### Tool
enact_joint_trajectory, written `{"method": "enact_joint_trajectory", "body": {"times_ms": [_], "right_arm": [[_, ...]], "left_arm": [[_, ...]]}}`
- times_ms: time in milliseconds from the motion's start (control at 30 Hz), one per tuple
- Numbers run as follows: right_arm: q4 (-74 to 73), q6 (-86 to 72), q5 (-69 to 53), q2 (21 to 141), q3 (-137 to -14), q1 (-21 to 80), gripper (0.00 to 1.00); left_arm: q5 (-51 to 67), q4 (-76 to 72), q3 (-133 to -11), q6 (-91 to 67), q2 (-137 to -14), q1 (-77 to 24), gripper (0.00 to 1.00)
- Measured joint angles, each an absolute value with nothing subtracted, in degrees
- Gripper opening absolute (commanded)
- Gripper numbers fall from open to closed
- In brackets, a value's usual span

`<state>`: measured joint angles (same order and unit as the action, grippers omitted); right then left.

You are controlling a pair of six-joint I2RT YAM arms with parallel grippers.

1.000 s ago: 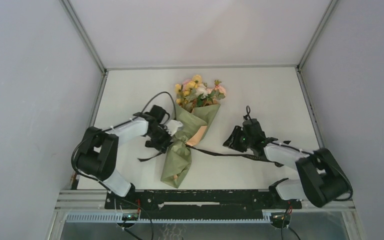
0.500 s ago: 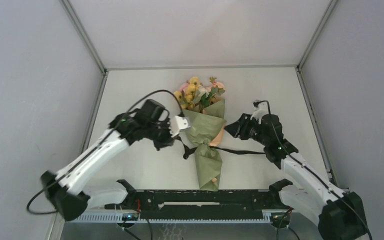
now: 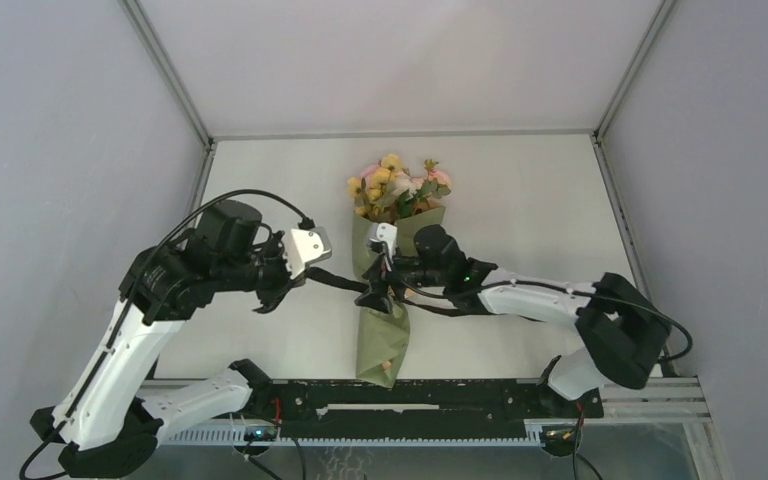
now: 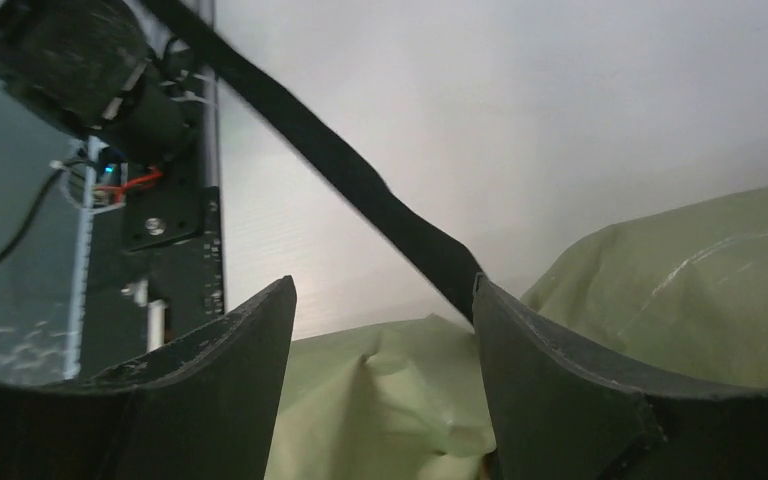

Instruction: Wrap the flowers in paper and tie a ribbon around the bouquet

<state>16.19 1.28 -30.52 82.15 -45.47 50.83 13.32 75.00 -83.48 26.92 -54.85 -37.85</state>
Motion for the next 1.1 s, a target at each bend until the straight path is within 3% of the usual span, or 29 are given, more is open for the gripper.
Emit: {"method": "enact_joint_trajectory", "body": {"times_ms": [600,667,733,800,900,933,967,1033,1067,1100], "right_arm": [[27.77,1.04,-28.58,98.37,-49.15,55.33,0.74],[28.21,1.08,-28.51,98.59,-49.15,55.44,0.65],[29.17,0.97,-28.16,98.67,-49.15,55.72,0.29],[30.22,0.67,-27.27,98.72,-49.15,55.92,0.02],[30.65,-0.58,-24.45,98.70,-49.21,55.94,0.00],[30.55,-1.02,-23.40,98.61,-49.23,55.90,0.00],[29.98,-1.67,-22.13,98.28,-49.23,55.81,0.00],[28.14,-3.18,-19.81,97.25,-49.23,55.40,0.00],[26.52,-4.64,-18.33,96.75,-49.23,55.22,0.00],[25.56,-5.67,-17.67,95.57,-49.23,55.02,0.00]], "left_arm": [[15.68,75.75,-77.36,21.80,-52.47,-37.17,0.00],[15.68,76.01,-78.02,21.34,-52.49,-37.12,0.00],[15.77,76.03,-78.81,21.02,-52.62,-37.08,0.00],[15.88,76.03,-79.37,20.93,-52.60,-37.08,0.00],[15.84,76.14,-79.50,20.84,-52.49,-37.08,0.00],[15.70,75.99,-79.24,20.73,-52.38,-36.95,0.03],[15.59,75.77,-78.67,20.51,-52.23,-36.75,0.15],[14.55,73.65,-74.96,20.47,-51.03,-35.57,0.57],[13.19,71.42,-70.91,20.29,-50.06,-34.33,0.69],[11.77,70.37,-67.61,20.84,-49.25,-33.26,0.74]]}}
